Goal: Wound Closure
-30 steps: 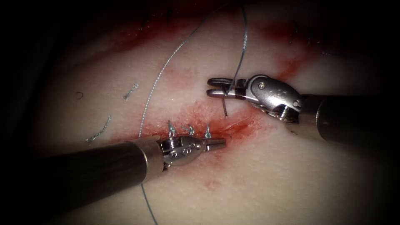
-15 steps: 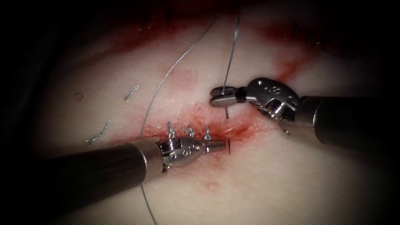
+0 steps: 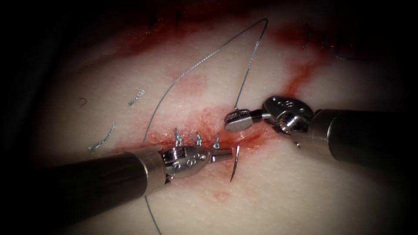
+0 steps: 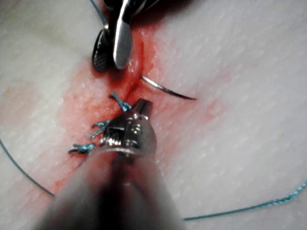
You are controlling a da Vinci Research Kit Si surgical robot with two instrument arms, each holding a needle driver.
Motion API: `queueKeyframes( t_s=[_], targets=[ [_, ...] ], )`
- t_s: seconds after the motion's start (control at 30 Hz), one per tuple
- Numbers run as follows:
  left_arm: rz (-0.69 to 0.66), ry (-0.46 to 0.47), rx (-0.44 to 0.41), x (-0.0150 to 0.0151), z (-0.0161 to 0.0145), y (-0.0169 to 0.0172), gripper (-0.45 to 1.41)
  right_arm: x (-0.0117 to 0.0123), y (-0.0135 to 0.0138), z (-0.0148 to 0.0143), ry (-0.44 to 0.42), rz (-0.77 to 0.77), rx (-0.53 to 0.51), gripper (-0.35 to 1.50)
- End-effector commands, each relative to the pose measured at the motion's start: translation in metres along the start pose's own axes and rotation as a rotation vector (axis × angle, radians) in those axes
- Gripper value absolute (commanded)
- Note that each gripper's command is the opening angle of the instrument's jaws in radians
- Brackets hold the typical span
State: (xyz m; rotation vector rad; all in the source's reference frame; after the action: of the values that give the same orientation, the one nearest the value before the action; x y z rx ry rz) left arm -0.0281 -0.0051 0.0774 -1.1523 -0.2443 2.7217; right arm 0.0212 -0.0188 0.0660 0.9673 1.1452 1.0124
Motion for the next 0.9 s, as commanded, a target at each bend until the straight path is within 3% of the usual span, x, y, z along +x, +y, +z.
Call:
queueKeyframes(
  t_s=[0.03, 0.1, 0.2, 0.33, 0.43, 0.5, 0.57, 0.8, 0.9],
  targets=[
    [0.014, 0.002, -0.002, 0.0000, 0.0008, 0.0003, -0.08, 0.0005, 0.0011, 0.0009, 0.066, 0.001, -0.014, 1.25],
    [0.057, 0.014, 0.002, 0.0004, 0.0005, 0.0003, -0.05, 0.0020, 0.0021, -0.0001, 0.180, 0.015, -0.016, 1.37],
    [0.127, 0.036, 0.012, 0.0009, 0.0001, 0.0001, -0.05, 0.0036, 0.0031, -0.0019, 0.237, 0.027, -0.037, 1.47],
    [0.235, 0.076, 0.040, 0.0015, -0.0004, -0.0004, 0.00, 0.0050, 0.0037, -0.0051, 0.265, 0.042, -0.063, 1.47],
    [0.328, 0.110, 0.060, 0.0021, -0.0006, -0.0009, 0.41, 0.0058, 0.0037, -0.0085, 0.294, 0.056, -0.070, 1.47],
    [0.371, 0.123, 0.072, 0.0024, -0.0005, -0.0011, 0.74, 0.0061, 0.0037, -0.0103, 0.322, 0.062, -0.058, 1.35],
    [0.402, 0.130, 0.082, 0.0027, -0.0004, -0.0012, 0.96, 0.0064, 0.0039, -0.0117, 0.343, 0.064, -0.039, 1.33],
    [0.443, 0.189, 0.098, 0.0038, 0.0005, -0.0011, 1.03, 0.0063, 0.0049, -0.0136, 0.385, 0.059, -0.054, 1.25],
    [0.466, 0.197, 0.090, 0.0040, 0.0008, -0.0007, 0.91, 0.0062, 0.0050, -0.0131, 0.388, 0.055, -0.056, 1.25]
  ],
)
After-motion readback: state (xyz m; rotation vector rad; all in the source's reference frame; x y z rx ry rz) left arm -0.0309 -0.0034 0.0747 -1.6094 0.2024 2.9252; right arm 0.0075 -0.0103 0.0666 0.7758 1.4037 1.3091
